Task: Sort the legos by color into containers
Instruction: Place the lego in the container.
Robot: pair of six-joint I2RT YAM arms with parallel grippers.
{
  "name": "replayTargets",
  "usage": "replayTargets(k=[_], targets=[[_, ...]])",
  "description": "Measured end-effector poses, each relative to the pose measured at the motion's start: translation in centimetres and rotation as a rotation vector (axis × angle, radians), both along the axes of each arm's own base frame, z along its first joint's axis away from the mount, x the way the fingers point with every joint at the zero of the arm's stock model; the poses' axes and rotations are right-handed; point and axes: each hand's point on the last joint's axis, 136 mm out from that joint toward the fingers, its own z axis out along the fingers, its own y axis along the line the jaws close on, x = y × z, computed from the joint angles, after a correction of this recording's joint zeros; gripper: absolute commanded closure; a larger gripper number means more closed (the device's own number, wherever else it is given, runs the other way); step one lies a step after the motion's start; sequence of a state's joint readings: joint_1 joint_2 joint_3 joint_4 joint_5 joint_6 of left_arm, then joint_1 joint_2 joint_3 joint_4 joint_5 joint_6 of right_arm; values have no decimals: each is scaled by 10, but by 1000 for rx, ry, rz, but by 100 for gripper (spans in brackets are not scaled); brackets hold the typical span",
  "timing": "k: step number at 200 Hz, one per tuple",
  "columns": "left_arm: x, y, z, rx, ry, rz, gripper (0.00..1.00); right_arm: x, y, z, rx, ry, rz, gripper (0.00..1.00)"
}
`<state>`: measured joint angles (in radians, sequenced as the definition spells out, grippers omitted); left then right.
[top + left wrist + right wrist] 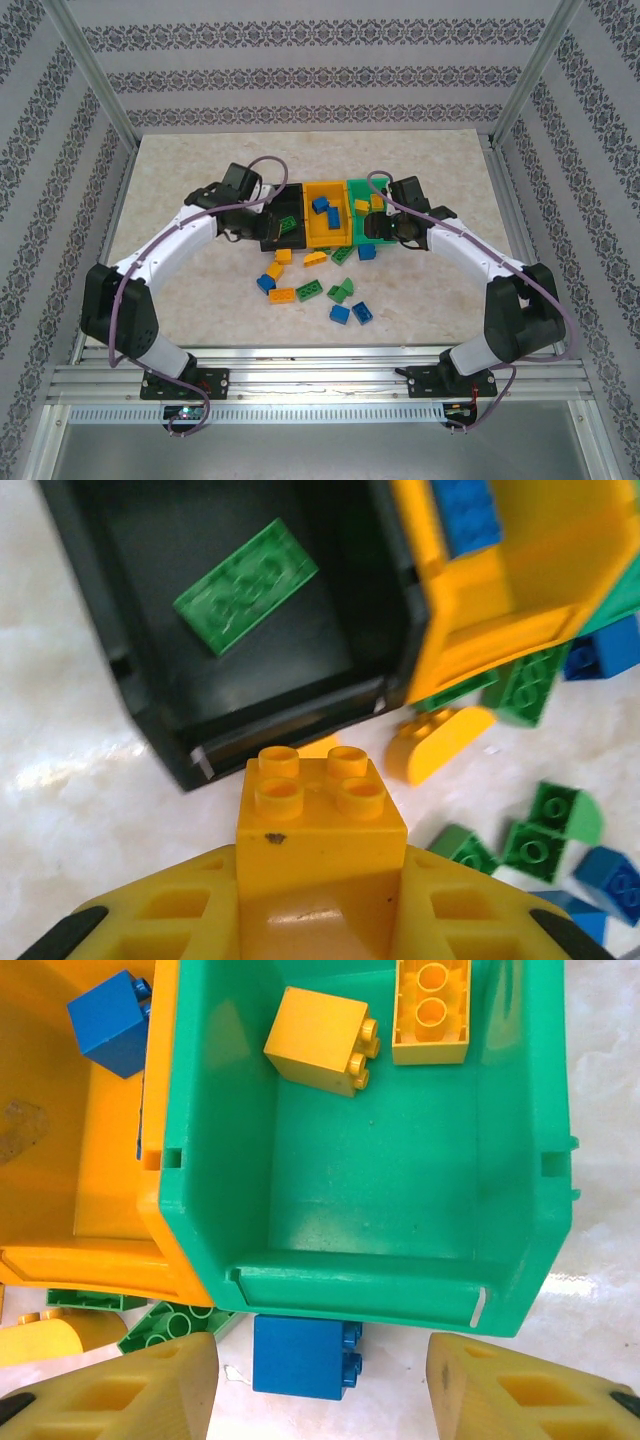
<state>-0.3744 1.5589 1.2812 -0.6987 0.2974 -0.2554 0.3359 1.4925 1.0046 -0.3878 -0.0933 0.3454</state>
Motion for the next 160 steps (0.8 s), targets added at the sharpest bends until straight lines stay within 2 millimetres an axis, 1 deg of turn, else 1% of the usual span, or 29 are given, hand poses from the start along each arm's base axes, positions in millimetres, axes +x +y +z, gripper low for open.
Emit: replayTargets(k=[23, 36, 48, 94, 122, 141, 160], targets=[[29, -30, 23, -54, -56, -37, 72, -4, -8, 0, 7, 1, -25, 42], [47, -50, 30, -77, -79, -65, 72, -8, -15, -1, 11, 3, -47, 42], [61, -68, 33, -91, -91, -90, 72, -11, -23, -1, 12, 2, -68, 42], [101, -140, 27, -138, -100, -190, 71, -23, -45, 8, 18, -19, -118, 41], [123, -180, 23, -149, -116, -241, 70, -32, -48, 5, 22, -8, -124, 41], [132, -207, 19, -163, -130, -279, 63, -38, -48, 1, 26, 11, -122, 41], [132, -226, 10, -168, -122, -311, 58, -43, -48, -1, 39, 25, -124, 41]])
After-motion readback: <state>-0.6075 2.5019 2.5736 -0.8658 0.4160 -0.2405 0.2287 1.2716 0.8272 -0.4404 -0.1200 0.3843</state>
